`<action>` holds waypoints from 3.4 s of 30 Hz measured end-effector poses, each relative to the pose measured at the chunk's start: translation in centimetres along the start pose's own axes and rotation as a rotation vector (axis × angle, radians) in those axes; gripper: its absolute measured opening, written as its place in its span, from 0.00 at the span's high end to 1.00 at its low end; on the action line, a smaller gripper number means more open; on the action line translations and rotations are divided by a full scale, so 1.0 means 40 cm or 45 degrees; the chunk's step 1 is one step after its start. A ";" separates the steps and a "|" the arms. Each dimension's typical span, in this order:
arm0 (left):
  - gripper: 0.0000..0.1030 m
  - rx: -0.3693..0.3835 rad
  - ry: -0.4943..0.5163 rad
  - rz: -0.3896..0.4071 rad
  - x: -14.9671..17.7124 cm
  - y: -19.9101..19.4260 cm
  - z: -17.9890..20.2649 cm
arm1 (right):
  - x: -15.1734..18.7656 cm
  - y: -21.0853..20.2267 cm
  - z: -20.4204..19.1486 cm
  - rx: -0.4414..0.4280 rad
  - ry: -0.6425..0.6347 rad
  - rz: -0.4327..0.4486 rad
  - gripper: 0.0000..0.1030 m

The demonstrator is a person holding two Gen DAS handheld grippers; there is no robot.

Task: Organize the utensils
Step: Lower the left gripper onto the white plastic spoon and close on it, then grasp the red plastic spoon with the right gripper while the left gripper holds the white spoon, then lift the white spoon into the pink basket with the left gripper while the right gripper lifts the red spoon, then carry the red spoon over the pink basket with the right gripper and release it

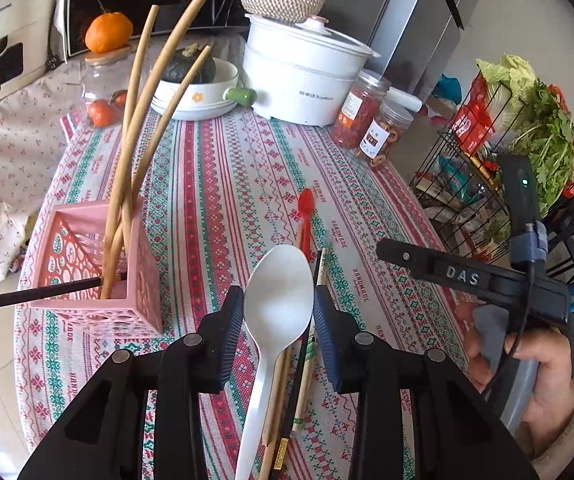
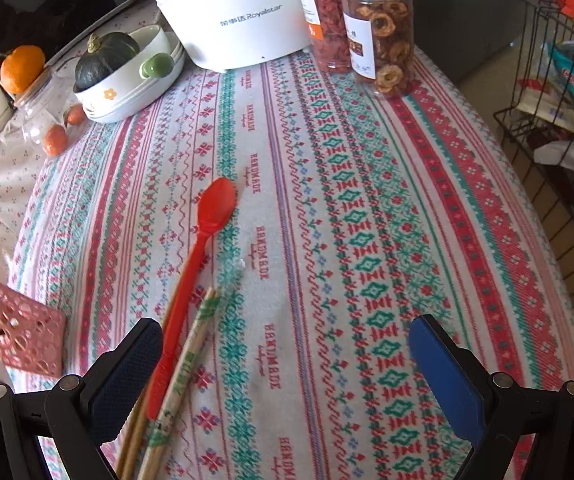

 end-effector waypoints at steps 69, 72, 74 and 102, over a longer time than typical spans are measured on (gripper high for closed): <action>0.63 -0.335 -0.329 1.056 -0.204 -0.250 -0.249 | -0.130 -0.222 -0.206 -0.148 -0.264 0.493 0.96; 0.57 -0.322 -0.317 1.013 -0.204 -0.237 -0.246 | -0.126 -0.224 -0.212 -0.149 -0.275 0.496 0.96; 0.43 -0.307 -0.314 0.997 -0.202 -0.239 -0.238 | -0.125 -0.227 -0.214 -0.149 -0.278 0.499 0.96; 0.25 -0.106 -0.303 0.601 -0.056 -0.479 -0.215 | -0.066 -0.431 -0.472 -0.355 -0.204 0.842 0.95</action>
Point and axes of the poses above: each gripper's, at about its wrist camera, not at the fingertips, and y roughly the way its jaws point, z to its right, x to its underside, the point moved 10 cm from there along y, roughly the way its jaws point, and after that the axes turned 5 degrees about -z, right-handed, at the moved point
